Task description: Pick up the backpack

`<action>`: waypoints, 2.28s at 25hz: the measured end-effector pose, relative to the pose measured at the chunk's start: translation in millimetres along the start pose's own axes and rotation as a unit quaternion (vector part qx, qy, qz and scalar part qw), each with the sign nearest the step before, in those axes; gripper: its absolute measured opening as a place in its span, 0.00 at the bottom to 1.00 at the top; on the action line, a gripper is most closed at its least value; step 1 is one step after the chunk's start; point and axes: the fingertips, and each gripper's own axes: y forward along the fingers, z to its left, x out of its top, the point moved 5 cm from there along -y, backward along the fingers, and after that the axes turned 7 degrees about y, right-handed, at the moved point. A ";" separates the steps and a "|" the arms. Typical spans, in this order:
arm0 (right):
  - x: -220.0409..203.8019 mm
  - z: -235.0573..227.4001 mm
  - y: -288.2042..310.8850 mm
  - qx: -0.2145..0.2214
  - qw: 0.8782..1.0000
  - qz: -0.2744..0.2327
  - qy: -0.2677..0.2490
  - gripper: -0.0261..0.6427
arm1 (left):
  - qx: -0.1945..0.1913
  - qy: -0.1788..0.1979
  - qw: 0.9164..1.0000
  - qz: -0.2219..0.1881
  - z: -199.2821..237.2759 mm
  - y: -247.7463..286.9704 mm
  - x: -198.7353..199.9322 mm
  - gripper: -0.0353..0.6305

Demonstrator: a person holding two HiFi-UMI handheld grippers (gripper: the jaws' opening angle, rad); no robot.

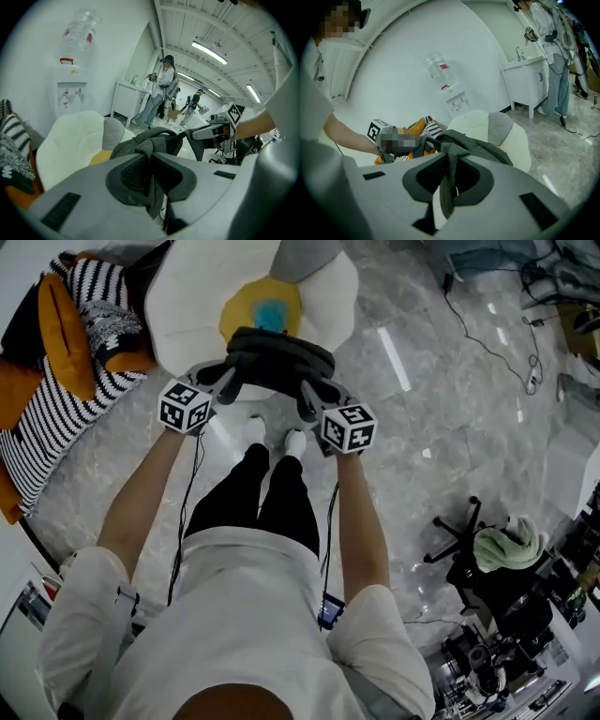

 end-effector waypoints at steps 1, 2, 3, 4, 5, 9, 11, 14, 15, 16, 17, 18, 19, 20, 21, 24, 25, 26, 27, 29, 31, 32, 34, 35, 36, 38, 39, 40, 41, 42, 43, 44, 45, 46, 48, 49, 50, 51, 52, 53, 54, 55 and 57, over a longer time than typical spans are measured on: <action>2.2 2.2 -4.2 0.002 1.000 -0.002 -0.001 0.11 | 0.002 0.000 1.000 -0.002 -4.1 -3.7 2.6 0.11; 4.6 4.4 -8.4 0.004 1.000 -0.005 -0.002 0.11 | 0.004 0.000 1.000 -0.005 -8.3 -7.3 5.2 0.11; 7.1 6.5 -12.7 0.006 1.000 -0.008 -0.003 0.11 | 0.005 -0.001 1.000 -0.009 -12.6 -10.8 8.1 0.11; 9.7 8.3 -17.5 0.008 1.000 -0.011 -0.004 0.11 | 0.007 -0.002 1.000 -0.012 -17.3 -14.1 11.5 0.11; 12.1 9.8 -23.0 0.010 1.000 -0.014 -0.006 0.11 | 0.010 -0.003 1.000 -0.015 -22.6 -17.1 15.3 0.11; 19.8 16.3 -48.0 0.018 1.000 -0.022 -0.014 0.11 | 0.018 -0.008 0.999 -0.029 -46.6 -28.7 30.5 0.11; 24.7 20.9 -58.8 0.022 0.999 -0.025 -0.019 0.11 | 0.023 -0.010 0.999 -0.036 -56.5 -36.2 38.3 0.11; 29.8 28.8 -76.0 0.027 0.999 -0.030 -0.025 0.11 | 0.027 -0.011 0.998 -0.047 -71.1 -46.6 50.6 0.11; 30.8 31.7 -81.6 0.029 0.999 -0.031 -0.027 0.11 | 0.029 -0.012 0.998 -0.050 -75.8 -50.2 54.3 0.11; 31.7 34.7 -87.2 0.032 0.999 -0.033 -0.029 0.11 | 0.030 -0.012 0.998 -0.054 -80.2 -53.8 57.7 0.11; 32.6 37.7 -93.0 0.034 0.998 -0.035 -0.030 0.11 | 0.031 -0.012 0.998 -0.058 -84.7 -57.5 61.1 0.11; 33.6 41.0 -99.0 0.036 0.998 -0.037 -0.032 0.11 | 0.033 -0.012 0.997 -0.062 -89.4 -61.4 64.7 0.11; 34.6 44.4 -105.1 0.038 0.998 -0.039 -0.034 0.11 | 0.034 -0.012 0.997 -0.066 -94.4 -65.5 68.2 0.11; 35.6 47.9 -110.9 0.040 0.998 -0.041 -0.037 0.11 | 0.036 -0.013 0.997 -0.070 -99.4 -69.8 71.5 0.11; 36.6 51.2 -116.1 0.042 0.997 -0.043 -0.040 0.11 | 0.037 -0.013 0.997 -0.074 -104.1 -74.0 74.6 0.11; 40.9 58.8 -128.3 0.050 0.997 -0.042 -0.051 0.11 | 0.042 -0.016 0.996 -0.083 -116.1 -85.1 82.3 0.11; 43.2 60.8 -132.2 0.054 0.996 -0.042 -0.056 0.11 | 0.044 -0.016 0.995 -0.085 -119.4 -88.2 85.1 0.11; 45.9 62.9 -135.9 0.056 0.996 -0.042 -0.060 0.11 | 0.045 -0.014 0.995 -0.088 -122.3 -91.3 88.5 0.11; 48.7 65.2 -139.2 0.058 0.995 -0.044 -0.064 0.11 | 0.045 -0.012 0.995 -0.091 -124.9 -94.6 91.9 0.11; 53.8 70.9 -144.2 0.061 0.995 -0.047 -0.070 0.11 | 0.047 -0.009 0.994 -0.099 -128.5 -101.9 98.0 0.11; 59.1 76.6 -148.6 0.062 0.994 -0.052 -0.074 0.11 | 0.047 -0.008 0.993 -0.106 -130.9 -108.4 104.3 0.11; 62.0 79.2 -151.2 0.063 0.994 -0.054 -0.076 0.11 | 0.047 -0.008 0.993 -0.111 -132.4 -111.4 107.9 0.11; 69.0 84.9 -155.9 0.066 0.993 -0.063 -0.079 0.11 | 0.047 -0.007 0.991 -0.123 -133.7 -117.3 117.2 0.11; 72.7 88.0 -158.4 0.068 0.992 -0.068 -0.081 0.11 | 0.048 -0.005 0.990 -0.130 -134.1 -120.2 122.2 0.11; 76.1 91.1 -161.5 0.070 0.991 -0.072 -0.083 0.11 | 0.049 -0.004 0.989 -0.136 -135.1 -123.2 126.8 0.11; 83.9 97.8 -169.0 0.075 0.990 -0.080 -0.090 0.11 | 0.051 0.002 0.988 -0.148 -138.4 -130.3 136.9 0.11; 88.4 101.3 -173.0 0.077 0.989 -0.085 -0.093 0.11 | 0.051 0.006 0.987 -0.154 -140.0 -134.2 142.7 0.11; 92.7 105.0 -176.7 0.079 0.988 -0.089 -0.096 0.11 | 0.051 0.012 0.986 -0.160 -141.5 -138.4 148.6 0.11; 97.0 108.8 -180.1 0.081 0.987 -0.094 -0.100 0.11 | 0.051 0.017 0.985 -0.165 -142.6 -142.8 154.1 0.11; 101.2 112.7 -183.0 0.083 0.986 -0.099 -0.103 0.11 | 0.051 0.023 0.984 -0.171 -143.4 -147.1 159.4 0.11; 105.3 116.5 -186.0 0.085 0.985 -0.104 -0.106 0.11 | 0.051 0.028 0.983 -0.176 -144.4 -151.4 164.3 0.11; 109.1 120.1 -189.4 0.086 0.984 -0.108 -0.109 0.11 | 0.051 0.032 0.982 -0.181 -145.9 -155.5 169.0 0.11; 112.7 123.6 -193.4 0.088 0.983 -0.113 -0.111 0.11 | 0.051 0.036 0.981 -0.186 -147.8 -159.3 173.7 0.11; 116.1 127.0 -197.4 0.089 0.982 -0.118 -0.115 0.11 | 0.051 0.039 0.980 -0.191 -149.8 -162.9 178.4 0.11; 123.4 133.4 -204.0 0.092 0.980 -0.126 -0.122 0.11 | 0.051 0.045 0.977 -0.202 -152.3 -169.6 187.6 0.11; 127.1 136.0 -206.5 0.093 0.979 -0.131 -0.124 0.11 | 0.050 0.047 0.976 -0.208 -153.0 -172.3 192.2 0.11; 130.7 138.0 -208.9 0.094 0.978 -0.135 -0.127 0.11 | 0.050 0.050 0.975 -0.212 -153.6 -174.5 196.5 0.11; 134.0 139.8 -211.0 0.095 0.977 -0.140 -0.129 0.11 | 0.050 0.052 0.974 -0.217 -154.2 -176.4 200.5 0.11; 136.9 141.6 -212.8 0.096 0.976 -0.144 -0.131 0.11 | 0.050 0.054 0.973 -0.220 -154.7 -178.2 204.0 0.11; 139.6 143.2 -214.3 0.097 0.975 -0.148 -0.134 0.11 | 0.050 0.056 0.972 -0.224 -155.0 -180.0 207.0 0.11; 142.3 144.7 -215.9 0.097 0.974 -0.151 -0.137 0.11 | 0.050 0.058 0.971 -0.227 -155.4 -181.8 210.1 0.11; 145.1 146.3 -217.8 0.098 0.973 -0.154 -0.140 0.11 | 0.050 0.059 0.970 -0.230 -156.0 -183.5 213.1 0.11; 150.7 150.7 -222.7 0.099 0.971 -0.160 -0.145 0.11 | 0.049 0.062 0.968 -0.237 -157.9 -187.9 219.4 0.11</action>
